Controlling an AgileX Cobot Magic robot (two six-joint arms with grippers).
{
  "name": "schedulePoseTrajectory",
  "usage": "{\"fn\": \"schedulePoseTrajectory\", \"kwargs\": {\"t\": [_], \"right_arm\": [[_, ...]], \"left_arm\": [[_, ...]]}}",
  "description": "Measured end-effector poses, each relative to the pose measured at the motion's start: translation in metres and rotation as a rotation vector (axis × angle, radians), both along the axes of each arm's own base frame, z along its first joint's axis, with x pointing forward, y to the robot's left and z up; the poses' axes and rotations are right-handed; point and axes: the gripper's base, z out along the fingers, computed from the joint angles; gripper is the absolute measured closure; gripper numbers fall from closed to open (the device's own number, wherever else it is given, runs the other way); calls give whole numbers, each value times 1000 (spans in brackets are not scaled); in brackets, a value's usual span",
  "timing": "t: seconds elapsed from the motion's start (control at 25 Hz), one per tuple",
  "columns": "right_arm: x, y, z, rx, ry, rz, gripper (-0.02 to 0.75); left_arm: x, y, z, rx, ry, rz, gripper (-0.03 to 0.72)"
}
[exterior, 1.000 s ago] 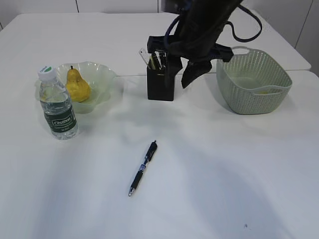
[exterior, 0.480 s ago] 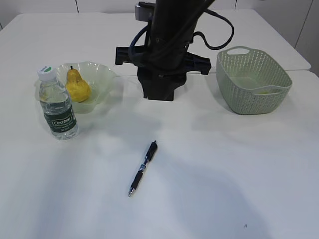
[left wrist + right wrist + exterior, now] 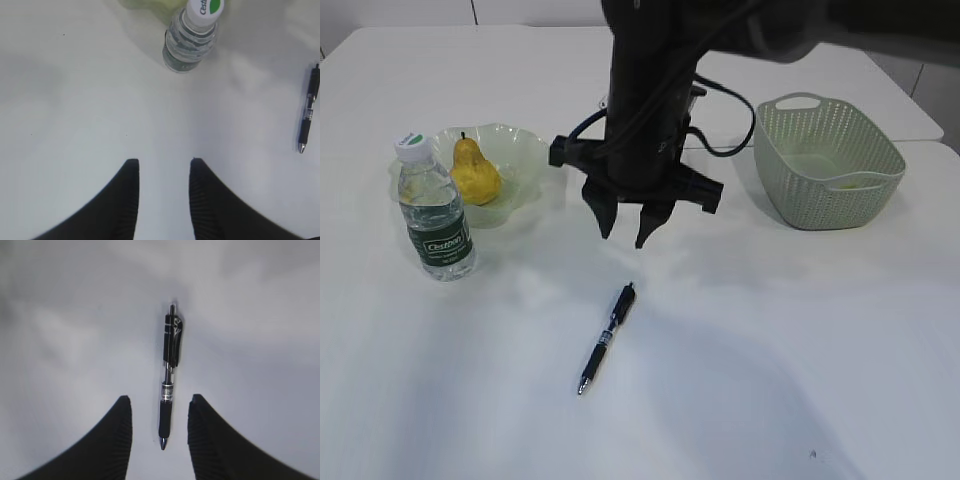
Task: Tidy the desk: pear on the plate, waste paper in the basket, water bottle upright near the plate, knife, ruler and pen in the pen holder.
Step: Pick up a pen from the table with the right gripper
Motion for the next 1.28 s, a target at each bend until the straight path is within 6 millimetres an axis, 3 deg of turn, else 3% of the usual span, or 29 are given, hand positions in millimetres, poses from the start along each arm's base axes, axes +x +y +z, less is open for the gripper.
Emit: {"fn": "schedulePoseTrajectory", "kwargs": {"t": [0.36, 1.04, 1.28], "right_arm": [[-1, 17, -39, -32, 81, 8, 422], [5, 15, -64, -108, 85, 17, 422], [5, 19, -83, -92, 142, 8, 421]], "left_arm": [[0, 0, 0, 0, 0, 0, 449], [0, 0, 0, 0, 0, 0, 449], [0, 0, 0, 0, 0, 0, 449]]}}
